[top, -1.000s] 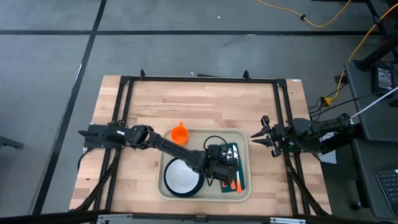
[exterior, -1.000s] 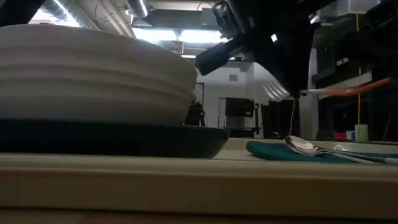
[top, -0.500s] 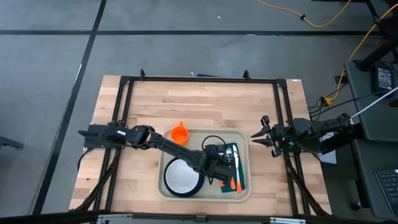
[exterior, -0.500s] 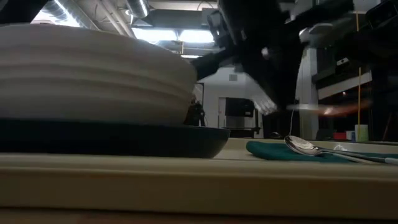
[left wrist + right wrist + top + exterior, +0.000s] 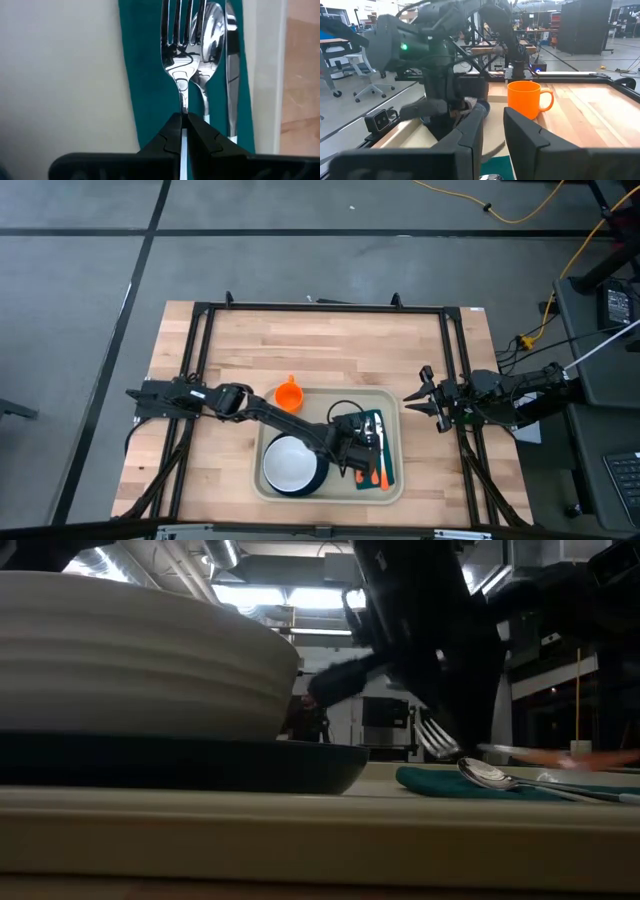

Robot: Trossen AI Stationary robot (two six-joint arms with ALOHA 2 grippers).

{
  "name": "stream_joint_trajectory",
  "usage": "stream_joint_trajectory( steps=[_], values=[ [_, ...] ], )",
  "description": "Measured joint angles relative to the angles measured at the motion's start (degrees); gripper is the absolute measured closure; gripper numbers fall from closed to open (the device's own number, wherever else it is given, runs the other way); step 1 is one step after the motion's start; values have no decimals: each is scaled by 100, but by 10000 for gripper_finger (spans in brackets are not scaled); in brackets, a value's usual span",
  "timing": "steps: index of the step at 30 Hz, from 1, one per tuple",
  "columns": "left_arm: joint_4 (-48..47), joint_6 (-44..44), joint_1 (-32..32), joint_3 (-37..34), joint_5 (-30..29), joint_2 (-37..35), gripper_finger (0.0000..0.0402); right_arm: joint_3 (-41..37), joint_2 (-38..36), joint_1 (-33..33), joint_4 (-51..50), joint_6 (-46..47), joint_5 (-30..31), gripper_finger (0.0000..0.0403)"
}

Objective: Set up tray
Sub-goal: Put the orange fork on top of the green table napkin to the left of the orange spoon

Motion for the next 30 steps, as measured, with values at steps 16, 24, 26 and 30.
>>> stream_joint_trajectory(
  steps=[16, 24, 26, 30],
  values=[
    [268, 1, 82, 1, 148, 276, 398, 0, 0, 0, 1, -3, 0, 320],
    [127, -119, 82, 1, 71, 274, 398, 0, -1, 2, 0, 6, 0, 320],
    [-27, -217, 82, 1, 17, 274, 398, -2, 0, -1, 2, -3, -2, 320],
    [-33, -216, 93, 0, 41, 274, 398, 0, 0, 2, 2, 4, 0, 320]
  ],
)
